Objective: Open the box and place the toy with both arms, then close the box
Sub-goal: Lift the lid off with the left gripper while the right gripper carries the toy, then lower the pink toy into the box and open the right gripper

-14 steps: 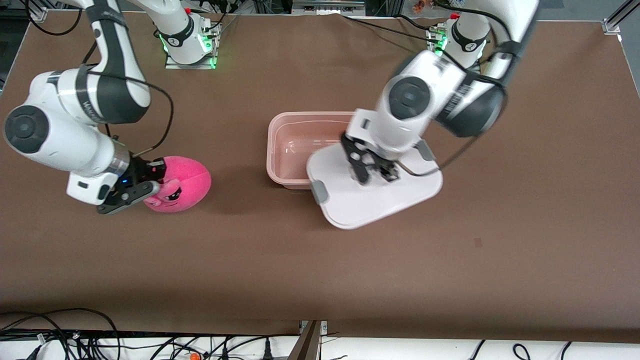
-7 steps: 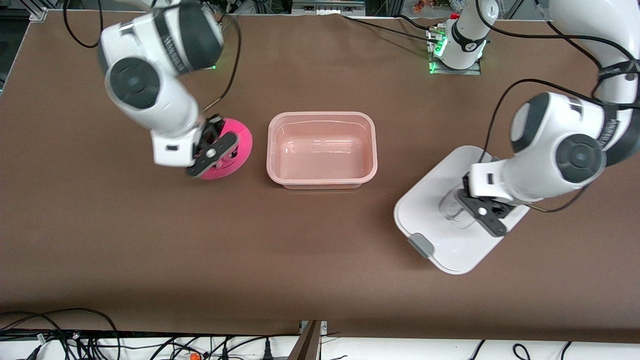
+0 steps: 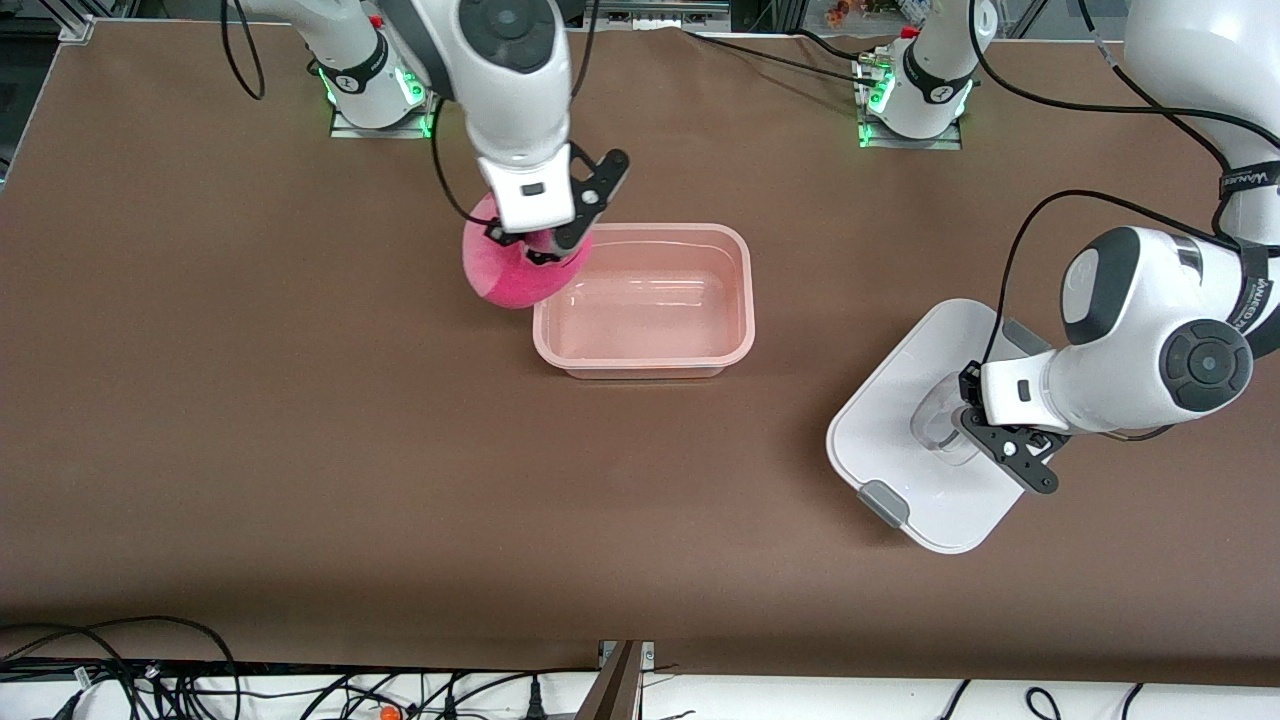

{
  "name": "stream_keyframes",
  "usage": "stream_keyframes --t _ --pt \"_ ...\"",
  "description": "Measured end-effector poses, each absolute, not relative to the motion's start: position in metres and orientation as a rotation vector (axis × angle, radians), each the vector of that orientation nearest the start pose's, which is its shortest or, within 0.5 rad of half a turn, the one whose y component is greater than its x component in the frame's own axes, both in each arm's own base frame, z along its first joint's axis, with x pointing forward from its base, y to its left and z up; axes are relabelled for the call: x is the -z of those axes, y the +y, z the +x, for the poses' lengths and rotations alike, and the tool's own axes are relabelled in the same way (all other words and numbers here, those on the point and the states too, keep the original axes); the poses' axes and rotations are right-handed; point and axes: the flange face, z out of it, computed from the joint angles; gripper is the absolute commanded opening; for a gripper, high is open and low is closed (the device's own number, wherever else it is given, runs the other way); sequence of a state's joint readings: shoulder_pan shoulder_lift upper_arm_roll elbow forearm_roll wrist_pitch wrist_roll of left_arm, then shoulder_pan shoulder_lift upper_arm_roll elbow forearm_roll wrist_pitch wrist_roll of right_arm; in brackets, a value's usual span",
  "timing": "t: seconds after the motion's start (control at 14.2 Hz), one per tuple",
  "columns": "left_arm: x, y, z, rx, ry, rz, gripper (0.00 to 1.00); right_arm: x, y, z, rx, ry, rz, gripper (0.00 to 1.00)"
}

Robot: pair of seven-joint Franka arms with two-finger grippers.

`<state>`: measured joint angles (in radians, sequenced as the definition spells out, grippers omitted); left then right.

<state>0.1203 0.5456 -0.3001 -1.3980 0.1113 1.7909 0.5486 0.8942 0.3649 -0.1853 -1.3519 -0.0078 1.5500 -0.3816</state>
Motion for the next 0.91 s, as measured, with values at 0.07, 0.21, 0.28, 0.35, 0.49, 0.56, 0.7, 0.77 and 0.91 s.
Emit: stream_keyframes --t 0.07,0.21,0.28,0.35,0.49,0.56,0.7,0.77,0.91 --pt "-0.391 -0.078 0.688 -0.182 1.146 -2.997 0.0 -0.502 0.452 0.476 -0.229 -1.751 -2.756 0.0" --pt "-0.391 -0.079 0.689 -0.176 1.147 -2.996 0.0 -0.484 0.482 0.469 -0.229 -1.842 -2.75 0.0" --pt "-0.391 -0.079 0.689 -0.175 1.147 -2.996 0.0 -0.471 0.494 0.467 -0.241 -1.877 -2.743 0.0" --pt "-0.391 -0.079 0.689 -0.174 1.147 -2.996 0.0 -0.458 0.503 0.467 -0.256 -1.914 -2.73 0.0" --pt "-0.391 -0.079 0.689 -0.174 1.148 -2.996 0.0 -0.439 0.516 0.469 -0.27 -1.98 -2.715 0.0" --pt "-0.391 -0.079 0.689 -0.174 1.149 -2.996 0.0 -0.432 0.522 0.469 -0.275 -2.004 -2.707 0.0" --pt "-0.391 -0.081 0.689 -0.174 1.152 -2.994 0.0 -0.421 0.533 0.465 -0.28 -2.039 -2.697 0.0" --pt "-0.391 -0.081 0.689 -0.174 1.153 -2.994 0.0 -0.414 0.54 0.462 -0.274 -2.062 -2.693 0.0" --pt "-0.391 -0.082 0.689 -0.168 1.153 -2.994 0.0 -0.401 0.546 0.461 -0.267 -2.096 -2.689 0.0"
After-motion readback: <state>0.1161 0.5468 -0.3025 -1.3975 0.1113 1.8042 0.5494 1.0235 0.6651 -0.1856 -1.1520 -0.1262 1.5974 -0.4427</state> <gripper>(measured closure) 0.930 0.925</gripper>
